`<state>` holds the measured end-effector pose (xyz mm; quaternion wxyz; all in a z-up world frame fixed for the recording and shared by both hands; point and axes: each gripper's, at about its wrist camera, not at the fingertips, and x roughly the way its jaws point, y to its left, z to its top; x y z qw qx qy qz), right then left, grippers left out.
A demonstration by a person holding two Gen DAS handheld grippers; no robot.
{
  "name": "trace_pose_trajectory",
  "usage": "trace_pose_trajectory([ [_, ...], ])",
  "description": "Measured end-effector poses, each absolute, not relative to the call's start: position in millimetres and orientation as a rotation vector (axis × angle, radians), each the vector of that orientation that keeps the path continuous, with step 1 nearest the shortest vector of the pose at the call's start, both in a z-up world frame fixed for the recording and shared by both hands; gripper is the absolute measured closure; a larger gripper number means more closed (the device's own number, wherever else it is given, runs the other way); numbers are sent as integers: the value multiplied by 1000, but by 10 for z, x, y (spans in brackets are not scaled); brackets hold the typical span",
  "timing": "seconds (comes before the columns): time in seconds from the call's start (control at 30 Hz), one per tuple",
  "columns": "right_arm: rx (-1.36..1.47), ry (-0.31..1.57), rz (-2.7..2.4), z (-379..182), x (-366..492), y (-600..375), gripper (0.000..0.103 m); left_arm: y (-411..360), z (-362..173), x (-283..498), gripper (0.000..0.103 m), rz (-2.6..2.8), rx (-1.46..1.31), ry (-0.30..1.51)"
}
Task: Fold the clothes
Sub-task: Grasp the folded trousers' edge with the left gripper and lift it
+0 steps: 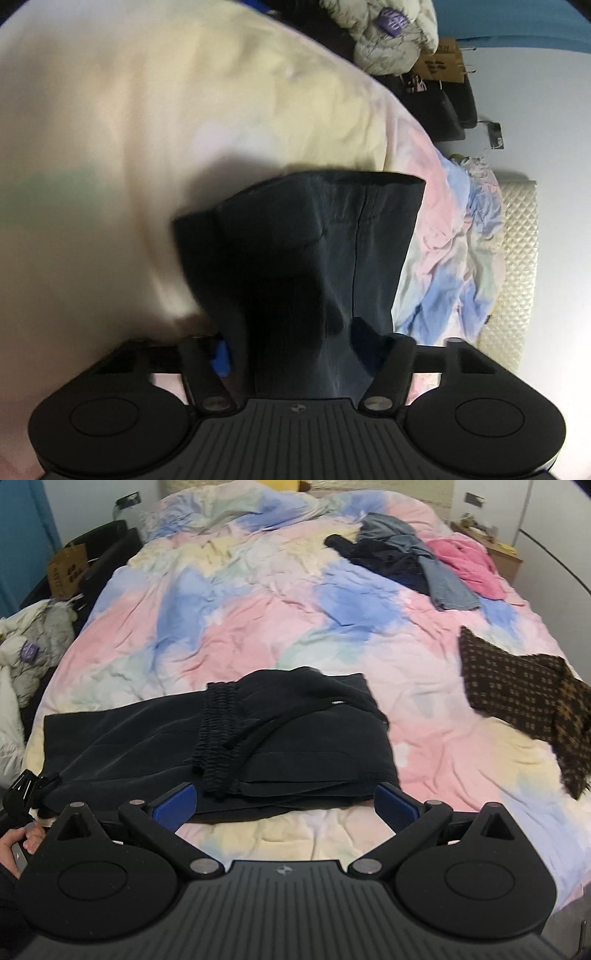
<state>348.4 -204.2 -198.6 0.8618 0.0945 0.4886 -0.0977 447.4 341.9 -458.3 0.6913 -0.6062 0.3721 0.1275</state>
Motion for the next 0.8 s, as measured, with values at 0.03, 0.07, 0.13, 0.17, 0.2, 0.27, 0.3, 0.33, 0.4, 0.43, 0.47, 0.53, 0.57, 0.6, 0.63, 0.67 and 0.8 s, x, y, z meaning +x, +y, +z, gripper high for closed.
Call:
trace_pose_trajectory([
  [0.03, 205, 1024, -215, -1992, 3465, -2058, 0, 3421, -4582, 4506, 44, 288, -1345, 833],
  [0.07, 213, 1022, -225, -1998, 3446, -2074, 0, 3424, -4583, 4537, 48, 293, -1335, 840],
  [0.13, 224, 1038, -246, -2056, 3433, -2104, 1, 3442, -4583, 4563, 60, 306, -1321, 860],
  [0.17, 230, 1047, -257, -2087, 3428, -2120, 1, 3455, -4574, 4567, 67, 305, -1316, 861],
  [0.2, 237, 1052, -260, -2114, 3421, -2136, 1, 3463, -4554, 4576, 80, 300, -1304, 859],
  [0.27, 251, 1060, -264, -2167, 3408, -2168, 1, 3452, -4466, 4605, 90, 286, -1253, 858],
  [0.3, 254, 1060, -262, -2180, 3405, -2184, 1, 3426, -4384, 4624, 92, 281, -1217, 856],
  [0.33, 255, 1059, -259, -2191, 3402, -2200, 1, 3394, -4289, 4642, 92, 278, -1183, 852],
  [0.4, 264, 1054, -258, -2210, 3399, -2253, 1, 3329, -4087, 4680, 94, 266, -1116, 840],
  [0.43, 278, 1049, -263, -2223, 3398, -2292, 1, 3285, -3951, 4710, 94, 251, -1078, 827],
  [0.47, 276, 1049, -277, -2239, 3395, -2327, 1, 3232, -3810, 4744, 94, 231, -1036, 813],
  [0.53, 227, 1042, -330, -2260, 3380, -2385, 1, 3115, -3539, 4781, 94, 189, -981, 783],
  [0.57, 177, 1032, -372, -2263, 3368, -2408, 1, 3041, -3390, 4806, 94, 169, -949, 769],
  [0.6, 151, 1029, -387, -2271, 3363, -2454, 1, 2950, -3245, 4835, 94, 153, -909, 757],
  [0.63, 153, 1027, -385, -2284, 3361, -2523, 1, 2857, -3120, 4859, 94, 141, -869, 746],
  [0.67, 161, 1026, -380, -2298, 3359, -2596, 1, 2756, -2989, 4880, 94, 128, -830, 734],
  [0.8, 216, 1008, -329, -2383, 3319, -2929, 1, 2285, -2521, 4938, 94, 90, -708, 682],
])
